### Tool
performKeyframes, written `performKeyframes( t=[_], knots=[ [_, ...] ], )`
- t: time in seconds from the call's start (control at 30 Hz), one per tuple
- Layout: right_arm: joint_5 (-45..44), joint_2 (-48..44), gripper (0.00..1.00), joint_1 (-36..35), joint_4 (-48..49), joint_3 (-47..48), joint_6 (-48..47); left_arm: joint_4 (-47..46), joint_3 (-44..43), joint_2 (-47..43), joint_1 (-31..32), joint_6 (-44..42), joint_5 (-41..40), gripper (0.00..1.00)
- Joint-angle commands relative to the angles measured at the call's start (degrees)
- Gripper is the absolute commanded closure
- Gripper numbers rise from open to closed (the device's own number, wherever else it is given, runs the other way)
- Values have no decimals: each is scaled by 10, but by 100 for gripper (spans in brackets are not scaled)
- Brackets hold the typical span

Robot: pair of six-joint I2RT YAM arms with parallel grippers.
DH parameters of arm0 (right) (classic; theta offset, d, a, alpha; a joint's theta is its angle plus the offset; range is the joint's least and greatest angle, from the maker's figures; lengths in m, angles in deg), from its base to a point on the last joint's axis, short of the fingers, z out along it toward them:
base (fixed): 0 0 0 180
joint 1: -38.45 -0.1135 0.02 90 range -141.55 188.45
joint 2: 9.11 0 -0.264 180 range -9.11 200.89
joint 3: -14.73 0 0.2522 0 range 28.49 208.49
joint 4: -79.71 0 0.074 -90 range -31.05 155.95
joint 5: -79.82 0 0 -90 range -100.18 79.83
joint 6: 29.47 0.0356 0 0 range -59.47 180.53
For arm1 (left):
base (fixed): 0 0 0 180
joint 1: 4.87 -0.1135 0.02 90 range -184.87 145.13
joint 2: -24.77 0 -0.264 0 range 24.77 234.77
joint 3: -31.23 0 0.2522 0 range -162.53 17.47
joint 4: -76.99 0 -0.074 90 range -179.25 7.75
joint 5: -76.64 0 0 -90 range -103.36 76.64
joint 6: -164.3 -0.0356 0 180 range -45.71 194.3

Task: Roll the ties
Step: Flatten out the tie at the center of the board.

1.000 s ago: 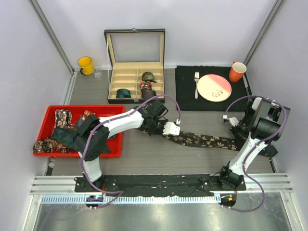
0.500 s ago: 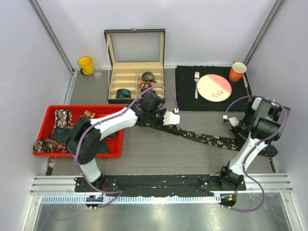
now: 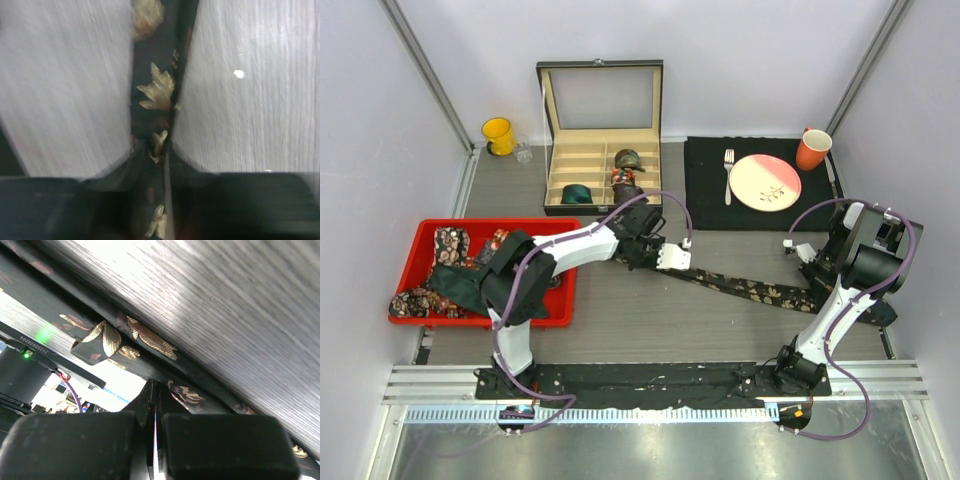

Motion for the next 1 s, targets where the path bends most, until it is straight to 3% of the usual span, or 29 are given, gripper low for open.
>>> performKeyframes(
  t=[0.0, 0.1, 0.13, 0.17, 0.2, 0.43, 0.53, 0.7, 0.77, 0.83, 0.97],
  knots=[
    [6, 19, 99, 2, 131, 10, -31, 111, -59, 2, -13, -30, 23, 59],
    [-1, 17, 98, -2, 136, 12, -41, 158, -89, -11, -28, -17, 65, 41],
    [-4, 15, 98, -4, 143, 12, -43, 167, -94, -17, -34, -11, 76, 33],
    [-4, 13, 98, -7, 145, 12, -45, 168, -95, -24, -41, -2, 85, 18],
    [-5, 12, 98, -11, 147, 13, -49, 171, -96, -33, -43, 7, 91, 14],
    [-16, -31, 91, -45, 168, 13, -75, 142, -72, -126, -70, 61, 101, 9],
    [33, -61, 78, -47, 123, 54, -41, 60, -41, -176, -87, 133, 91, 4],
    [90, -147, 46, -33, 62, 106, 3, -102, 37, -258, -87, 261, 41, 0],
    [100, -171, 42, -15, 52, 99, 18, -98, 39, -240, -81, 251, 31, 0],
    [98, -189, 42, -1, 45, 82, 22, -29, 11, -209, -77, 197, 20, 0],
    [80, -147, 50, 33, 63, 73, 57, 136, -128, -104, -92, 143, 74, 1]
  ],
)
